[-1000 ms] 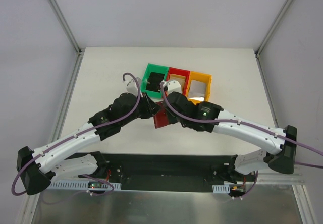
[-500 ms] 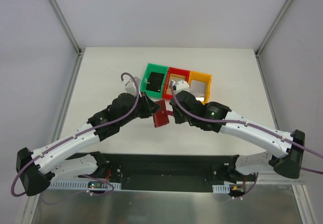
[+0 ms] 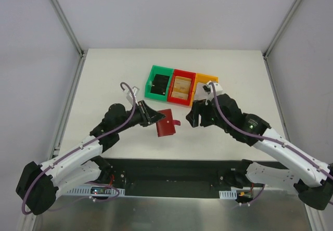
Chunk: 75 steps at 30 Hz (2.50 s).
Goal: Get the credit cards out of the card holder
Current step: Open the card holder.
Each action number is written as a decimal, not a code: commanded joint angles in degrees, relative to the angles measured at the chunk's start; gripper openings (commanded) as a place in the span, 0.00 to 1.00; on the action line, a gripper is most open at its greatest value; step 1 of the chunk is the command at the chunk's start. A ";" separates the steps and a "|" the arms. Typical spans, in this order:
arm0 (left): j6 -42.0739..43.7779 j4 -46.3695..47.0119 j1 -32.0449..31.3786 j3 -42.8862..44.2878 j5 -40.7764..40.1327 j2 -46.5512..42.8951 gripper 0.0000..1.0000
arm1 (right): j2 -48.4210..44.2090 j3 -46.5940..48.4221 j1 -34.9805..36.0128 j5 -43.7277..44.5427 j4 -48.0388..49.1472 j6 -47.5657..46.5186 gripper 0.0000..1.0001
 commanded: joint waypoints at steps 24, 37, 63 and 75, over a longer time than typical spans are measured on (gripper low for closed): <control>-14.07 51.83 0.23 -3.74 20.66 9.24 0.00 | -12.50 -10.11 -4.41 -26.53 19.99 1.66 0.70; -20.14 62.99 0.23 -3.30 23.21 14.60 0.00 | -14.08 -12.93 -5.47 -28.64 22.80 3.33 0.67; -23.31 67.56 -0.47 -1.01 25.15 17.24 0.00 | -14.88 -16.18 -8.72 -36.37 31.41 8.43 0.61; -22.96 68.00 -1.79 0.57 25.32 17.06 0.00 | -11.54 -18.46 -8.72 -40.85 39.14 12.73 0.40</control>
